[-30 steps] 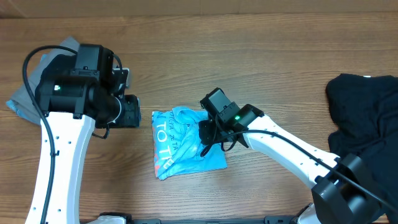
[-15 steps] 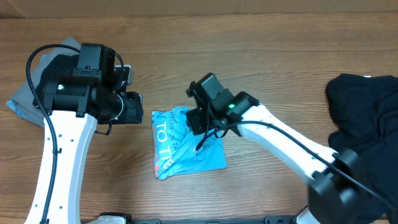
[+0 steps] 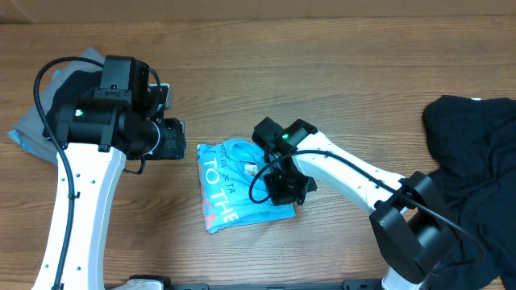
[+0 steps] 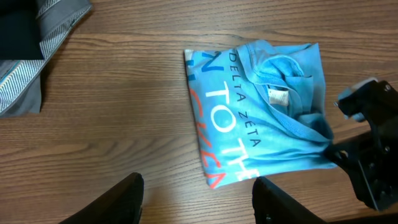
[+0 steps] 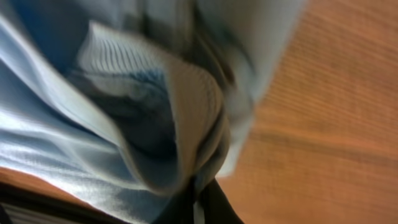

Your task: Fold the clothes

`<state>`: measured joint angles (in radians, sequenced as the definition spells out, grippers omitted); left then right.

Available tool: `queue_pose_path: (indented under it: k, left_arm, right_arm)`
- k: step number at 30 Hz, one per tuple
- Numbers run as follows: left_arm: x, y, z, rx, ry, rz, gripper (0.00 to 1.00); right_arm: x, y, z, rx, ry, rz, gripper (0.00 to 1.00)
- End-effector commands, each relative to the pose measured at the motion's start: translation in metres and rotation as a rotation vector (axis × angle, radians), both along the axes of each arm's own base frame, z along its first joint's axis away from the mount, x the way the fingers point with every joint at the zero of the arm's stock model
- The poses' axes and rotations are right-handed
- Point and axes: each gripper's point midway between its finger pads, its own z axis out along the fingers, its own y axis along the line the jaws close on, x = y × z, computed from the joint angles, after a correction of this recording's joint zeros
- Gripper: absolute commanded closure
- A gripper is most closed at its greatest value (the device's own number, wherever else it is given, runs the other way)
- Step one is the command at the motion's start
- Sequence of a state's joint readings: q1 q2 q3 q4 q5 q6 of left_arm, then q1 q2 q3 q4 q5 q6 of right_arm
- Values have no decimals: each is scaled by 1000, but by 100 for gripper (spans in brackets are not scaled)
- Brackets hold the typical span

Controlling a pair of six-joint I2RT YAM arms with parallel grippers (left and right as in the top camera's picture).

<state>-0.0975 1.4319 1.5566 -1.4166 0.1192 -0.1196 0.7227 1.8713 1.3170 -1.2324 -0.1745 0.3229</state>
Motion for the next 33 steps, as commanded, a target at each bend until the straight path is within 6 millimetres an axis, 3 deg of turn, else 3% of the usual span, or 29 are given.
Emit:
queue_pose_path:
  k: [1,3,8,12,14,17,18,22,28,33]
  left_arm:
    - [5,-1,0,-8,-17,-18,38]
    - [8,-2,1,-9,-29,-18,37]
    - [5,-1,0,-6,-18,-20,37]
    - [3,-1,0,-4,-13,-26,36]
    - [4,-1,0,-4,-15,-26,36]
    - [5,-1,0,-5,-19,-26,34]
    - [5,-1,0,-5,-21,-26,34]
    - [5,-1,0,-5,-20,-26,33]
    - [6,-1,0,-1,-22,-25,32]
    - [6,-1,1,-2,-25,-25,32]
  right_arm:
    - [-3,-4,9,-33,-4,-57,64]
    - [-4,-8,10,-51,-1,-64,60]
    - [18,-18,23,-84,-111,-97,65]
    - [50,4,73,78,-309,-76,66]
    - [66,18,89,159,-402,-64,59]
    - [83,39,99,264,-468,-68,57]
    - [90,56,99,337,-478,-64,56]
    - [101,83,73,383,-462,-45,53]
    - [103,106,10,354,-386,-18,53]
    - [96,117,-10,335,-377,15,56]
